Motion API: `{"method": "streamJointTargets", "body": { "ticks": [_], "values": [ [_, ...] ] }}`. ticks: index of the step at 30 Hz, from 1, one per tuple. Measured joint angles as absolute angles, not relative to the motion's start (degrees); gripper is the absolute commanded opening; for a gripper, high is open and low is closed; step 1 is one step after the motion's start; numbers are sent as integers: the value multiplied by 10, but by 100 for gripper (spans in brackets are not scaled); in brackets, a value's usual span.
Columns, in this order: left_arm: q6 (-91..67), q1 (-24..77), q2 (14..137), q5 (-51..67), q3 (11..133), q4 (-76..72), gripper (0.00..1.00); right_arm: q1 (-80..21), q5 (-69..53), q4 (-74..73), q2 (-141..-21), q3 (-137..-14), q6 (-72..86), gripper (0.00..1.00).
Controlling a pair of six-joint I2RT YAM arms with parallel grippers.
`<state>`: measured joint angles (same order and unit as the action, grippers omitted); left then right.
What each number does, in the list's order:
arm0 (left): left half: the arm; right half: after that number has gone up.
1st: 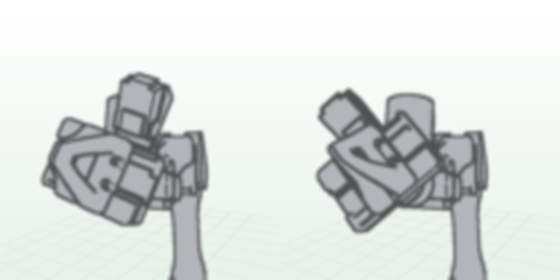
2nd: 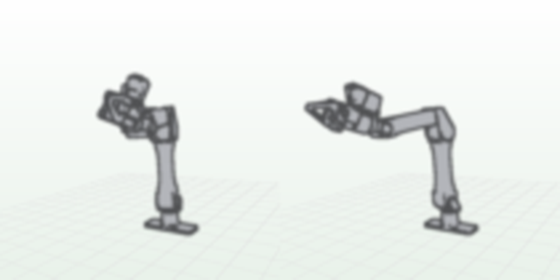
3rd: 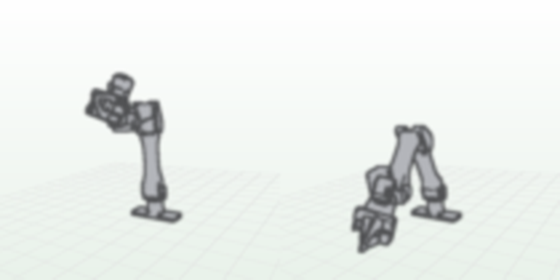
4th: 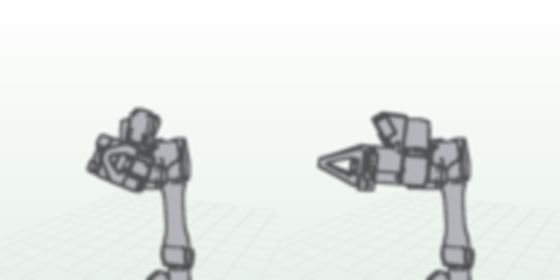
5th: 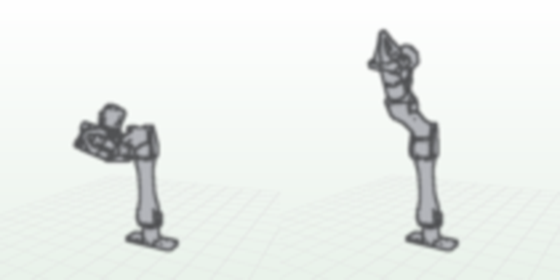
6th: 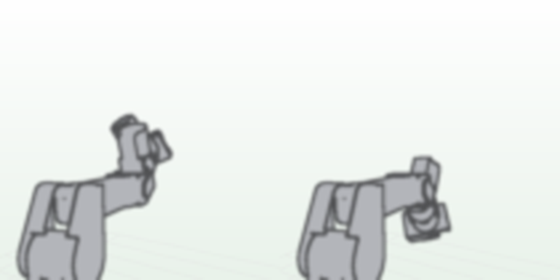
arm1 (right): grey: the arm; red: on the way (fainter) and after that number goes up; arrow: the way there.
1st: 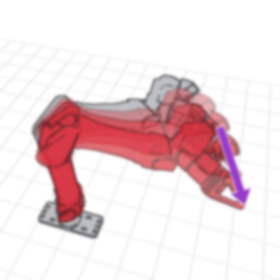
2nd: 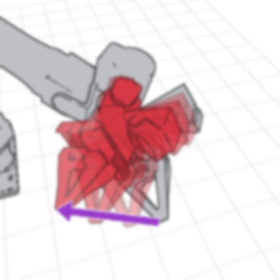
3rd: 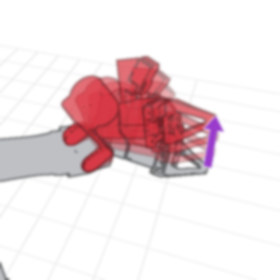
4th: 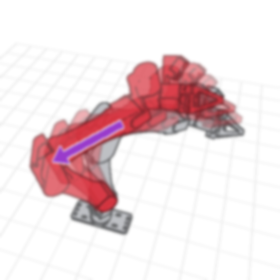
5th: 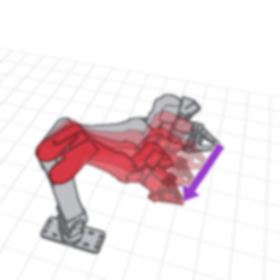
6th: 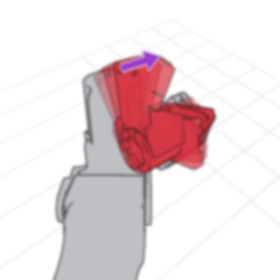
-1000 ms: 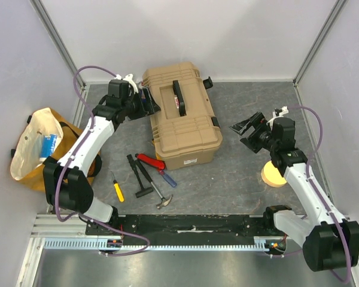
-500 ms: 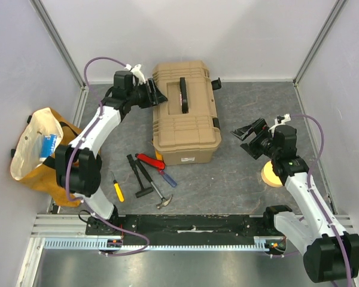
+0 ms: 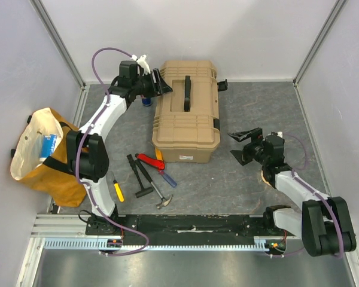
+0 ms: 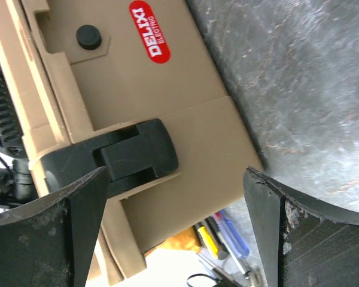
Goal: Pack the tool kit
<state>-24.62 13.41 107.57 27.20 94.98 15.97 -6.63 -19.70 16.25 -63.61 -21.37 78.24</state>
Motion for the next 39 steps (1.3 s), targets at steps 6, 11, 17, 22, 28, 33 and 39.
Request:
{"method": "streamJointTargets", "body": {
  "ticks": [6, 11, 17, 22, 28, 33, 39],
  "values": [
    [-259, 138, 1076, 255, 953, 158, 84, -102, -194, 289, -674, -201, 872, 98],
    [-265, 145, 1048, 214, 934, 168, 91, -135, -192, 378, -711, -184, 938, 98],
    [-274, 146, 983, 148, 905, 189, 92, -146, -177, 441, -736, -167, 984, 98],
    [-302, 146, 917, 126, 841, 189, 92, -155, -166, 481, -768, -172, 992, 98],
    [-339, 152, 923, 170, 765, 166, 91, -161, -145, 508, -823, -196, 990, 98],
    [-340, 162, 950, 183, 772, 157, 88, -171, -138, 601, -888, -197, 1020, 98],
    [-340, 162, 982, 192, 801, 143, 86, -175, -134, 681, -942, -198, 1063, 98]
  ]
}}
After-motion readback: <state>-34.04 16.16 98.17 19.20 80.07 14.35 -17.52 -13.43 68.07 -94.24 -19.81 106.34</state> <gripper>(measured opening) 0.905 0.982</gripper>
